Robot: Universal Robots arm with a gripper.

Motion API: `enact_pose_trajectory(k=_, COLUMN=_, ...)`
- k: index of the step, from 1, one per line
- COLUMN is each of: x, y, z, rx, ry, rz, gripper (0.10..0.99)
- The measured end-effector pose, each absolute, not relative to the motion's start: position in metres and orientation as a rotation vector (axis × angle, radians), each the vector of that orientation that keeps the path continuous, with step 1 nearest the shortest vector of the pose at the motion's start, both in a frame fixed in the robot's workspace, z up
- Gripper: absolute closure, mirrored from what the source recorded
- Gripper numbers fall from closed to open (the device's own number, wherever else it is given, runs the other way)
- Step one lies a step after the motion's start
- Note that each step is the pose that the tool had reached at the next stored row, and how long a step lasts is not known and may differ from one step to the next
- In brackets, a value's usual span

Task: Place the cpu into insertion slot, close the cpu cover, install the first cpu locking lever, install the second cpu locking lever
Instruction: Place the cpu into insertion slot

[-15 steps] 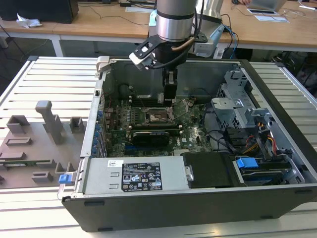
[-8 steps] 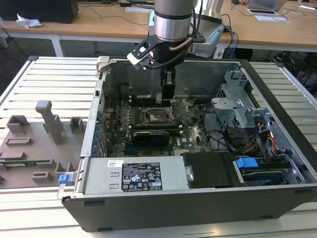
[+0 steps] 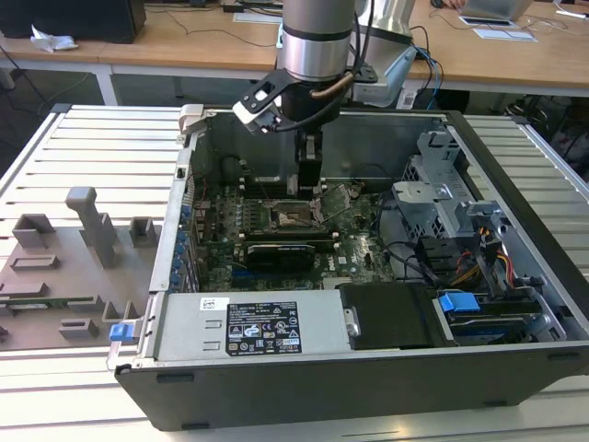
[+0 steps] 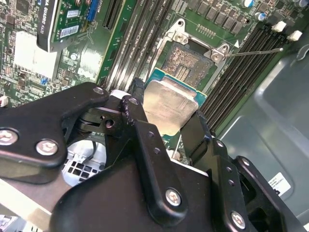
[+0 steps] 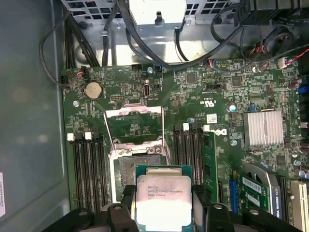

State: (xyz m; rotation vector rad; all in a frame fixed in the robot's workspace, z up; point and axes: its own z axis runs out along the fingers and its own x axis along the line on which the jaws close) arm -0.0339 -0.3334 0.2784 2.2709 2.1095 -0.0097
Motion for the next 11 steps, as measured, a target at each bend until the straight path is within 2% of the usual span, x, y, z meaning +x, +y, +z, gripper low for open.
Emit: enact_pose_trajectory(k=11, x=-0.0339, y=-0.3332, z=0.2686, rx=2.271, ry=2.109, rz=-0.01, gripper=0.541)
